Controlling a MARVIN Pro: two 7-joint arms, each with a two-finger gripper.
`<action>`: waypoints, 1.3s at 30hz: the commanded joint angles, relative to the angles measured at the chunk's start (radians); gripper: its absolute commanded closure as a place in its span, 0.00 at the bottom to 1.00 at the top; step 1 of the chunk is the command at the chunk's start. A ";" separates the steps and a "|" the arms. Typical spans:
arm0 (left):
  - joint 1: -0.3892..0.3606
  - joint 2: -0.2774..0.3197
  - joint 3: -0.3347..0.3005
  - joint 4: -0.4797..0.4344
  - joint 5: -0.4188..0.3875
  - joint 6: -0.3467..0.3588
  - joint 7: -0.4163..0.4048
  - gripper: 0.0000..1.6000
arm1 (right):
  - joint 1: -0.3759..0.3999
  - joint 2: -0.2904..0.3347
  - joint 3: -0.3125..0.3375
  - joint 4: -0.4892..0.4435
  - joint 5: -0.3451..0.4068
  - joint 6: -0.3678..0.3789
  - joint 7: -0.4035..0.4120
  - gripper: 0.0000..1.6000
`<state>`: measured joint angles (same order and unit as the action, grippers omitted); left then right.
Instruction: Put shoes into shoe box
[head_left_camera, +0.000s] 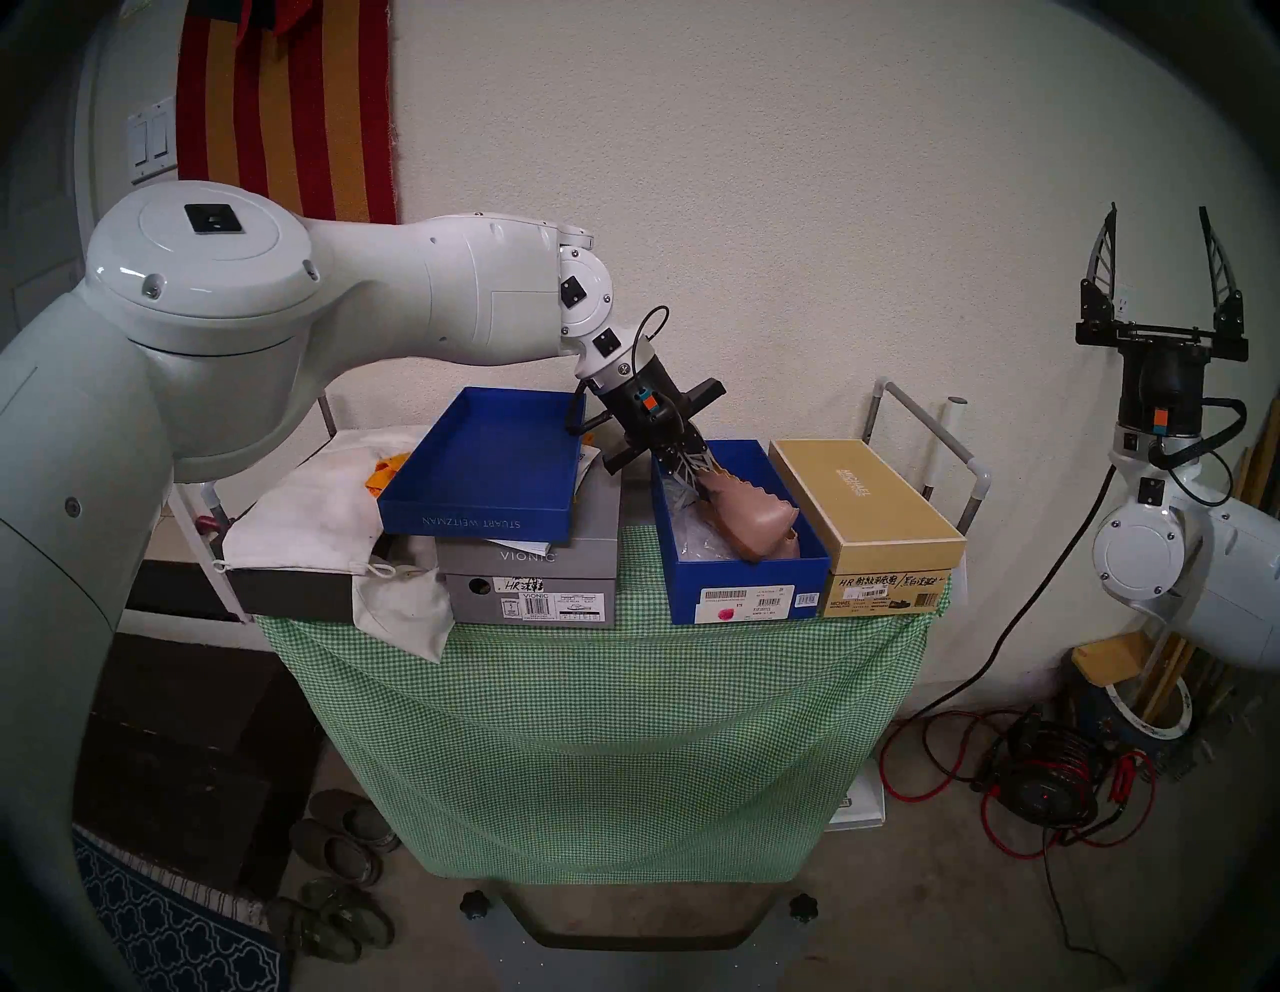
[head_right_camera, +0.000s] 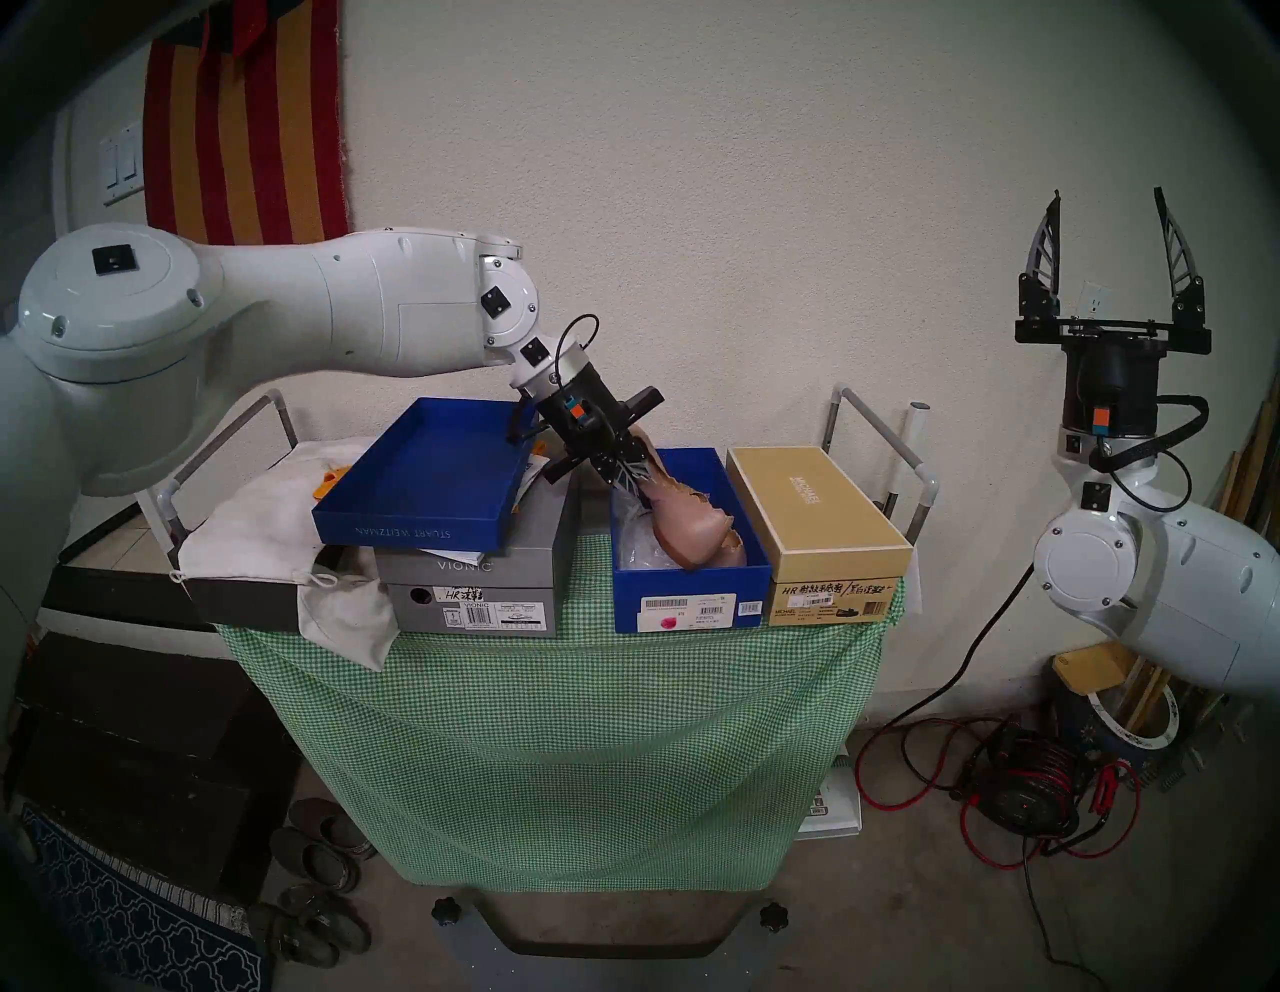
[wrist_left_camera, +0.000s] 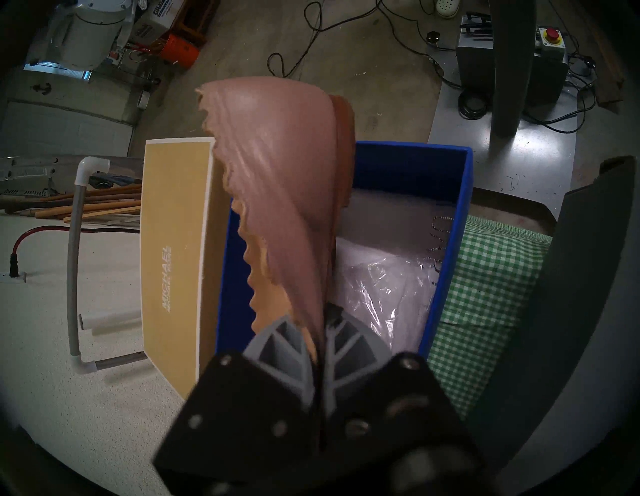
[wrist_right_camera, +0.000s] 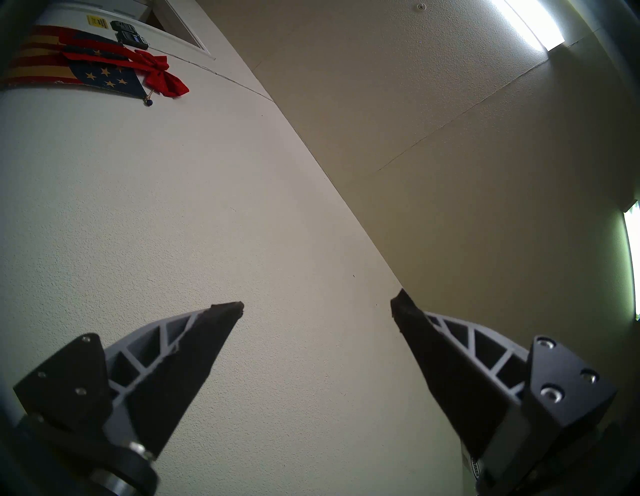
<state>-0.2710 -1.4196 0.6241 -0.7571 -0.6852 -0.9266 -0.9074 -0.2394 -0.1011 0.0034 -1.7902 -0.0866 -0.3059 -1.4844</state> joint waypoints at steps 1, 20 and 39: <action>0.006 -0.058 0.039 0.054 -0.018 -0.033 -0.107 1.00 | -0.003 -0.003 0.009 0.004 -0.004 -0.003 0.001 0.00; 0.047 -0.133 0.138 0.153 -0.087 -0.033 -0.064 1.00 | -0.023 -0.004 0.030 0.006 -0.007 -0.005 0.001 0.00; 0.073 -0.176 0.193 0.215 -0.146 -0.033 -0.070 1.00 | -0.045 -0.005 0.053 0.008 -0.011 -0.006 0.001 0.00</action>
<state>-0.2010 -1.5799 0.8075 -0.5543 -0.8038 -0.9608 -0.8686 -0.2813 -0.1037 0.0479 -1.7848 -0.0956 -0.3111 -1.4844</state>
